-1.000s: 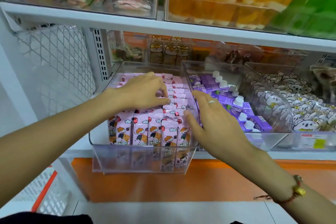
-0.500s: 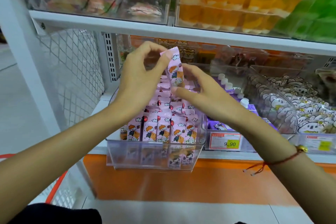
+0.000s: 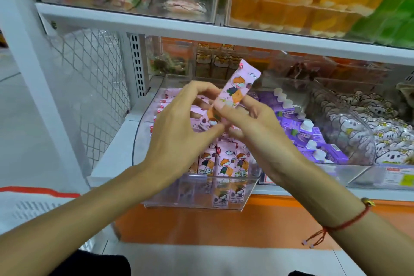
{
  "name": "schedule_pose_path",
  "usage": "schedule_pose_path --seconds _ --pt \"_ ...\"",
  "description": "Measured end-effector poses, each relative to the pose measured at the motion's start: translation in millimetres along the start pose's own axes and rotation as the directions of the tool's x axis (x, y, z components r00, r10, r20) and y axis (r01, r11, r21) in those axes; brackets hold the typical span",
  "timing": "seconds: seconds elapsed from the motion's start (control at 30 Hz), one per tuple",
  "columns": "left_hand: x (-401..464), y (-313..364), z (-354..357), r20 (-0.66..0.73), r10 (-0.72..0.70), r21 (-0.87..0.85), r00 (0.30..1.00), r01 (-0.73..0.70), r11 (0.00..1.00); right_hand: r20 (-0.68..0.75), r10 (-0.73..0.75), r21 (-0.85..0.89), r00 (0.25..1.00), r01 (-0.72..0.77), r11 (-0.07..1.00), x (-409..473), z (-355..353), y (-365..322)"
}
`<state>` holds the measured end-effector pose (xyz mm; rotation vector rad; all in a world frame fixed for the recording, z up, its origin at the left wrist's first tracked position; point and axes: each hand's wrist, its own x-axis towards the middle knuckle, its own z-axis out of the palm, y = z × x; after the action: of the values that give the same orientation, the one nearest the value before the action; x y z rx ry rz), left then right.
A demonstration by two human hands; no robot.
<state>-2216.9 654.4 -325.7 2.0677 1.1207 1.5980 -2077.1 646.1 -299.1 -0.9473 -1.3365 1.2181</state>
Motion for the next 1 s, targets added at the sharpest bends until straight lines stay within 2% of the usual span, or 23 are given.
schedule_pose_path --seconds 0.07,0.17,0.27,0.33,0.43,0.5,0.57,0.67,0.73,0.83,0.9,1.0 --pt "1.9 -4.1 -3.2 0.028 -0.042 -0.079 0.999 0.044 0.996 0.028 -0.010 0.015 1.000 0.009 1.000 1.6 -3.5 -2.7" --pt "2.9 -10.0 -4.7 0.133 -0.041 -0.097 0.990 0.054 0.994 0.059 -0.098 -0.015 0.993 0.099 0.995 1.0 -8.6 -4.0" --pt "0.0 -11.8 -3.5 0.220 -0.057 -0.104 0.974 0.082 0.991 0.043 -0.234 -0.177 0.971 0.238 0.955 -3.4 -4.9 2.4" --pt "-1.9 -11.3 -3.4 0.209 -0.063 -0.058 0.976 0.077 0.995 0.018 -0.327 -0.278 0.945 0.318 0.906 -6.1 -2.4 5.9" --pt "-1.4 -8.4 -4.5 0.121 -0.076 -0.048 0.990 0.082 0.995 0.008 -0.360 -0.302 0.933 0.345 0.889 -8.9 -1.4 5.4" --pt "-0.1 -7.2 -5.7 0.108 -0.112 -0.113 0.988 0.124 0.986 0.035 -0.340 -0.302 0.940 0.334 0.893 -10.3 -1.0 3.2" --pt "1.8 -5.4 -7.2 0.155 -0.139 -0.166 0.978 0.165 0.972 0.057 -0.305 -0.327 0.951 0.307 0.894 -9.6 -2.5 -0.2" --pt "4.5 -1.3 -10.2 0.223 -0.212 -0.232 0.951 0.263 0.937 -0.021 -0.231 -0.338 0.973 0.210 0.917 -6.7 -8.7 -6.1" --pt "6.0 1.0 -10.9 0.263 -0.314 -0.283 0.912 0.384 0.879 -0.096 -0.115 -0.265 0.989 0.086 0.960 -5.3 -12.5 -8.1" --pt "7.2 1.0 -11.2 0.320 -0.474 -0.279 0.820 0.560 0.780 -0.128 0.049 -0.203 0.991 -0.074 0.976 -3.3 -14.1 -7.4" --pt "7.8 1.0 -11.4 0.381 -0.529 -0.312 0.758 0.644 0.699 -0.128 0.096 -0.192 0.987 -0.120 0.974 -1.7 -13.8 -7.4" --pt "7.7 -0.1 -10.7 0.413 -0.544 -0.321 0.730 0.676 0.663 -0.124 0.122 -0.170 0.985 -0.142 0.975 -0.4 -13.6 -7.5"
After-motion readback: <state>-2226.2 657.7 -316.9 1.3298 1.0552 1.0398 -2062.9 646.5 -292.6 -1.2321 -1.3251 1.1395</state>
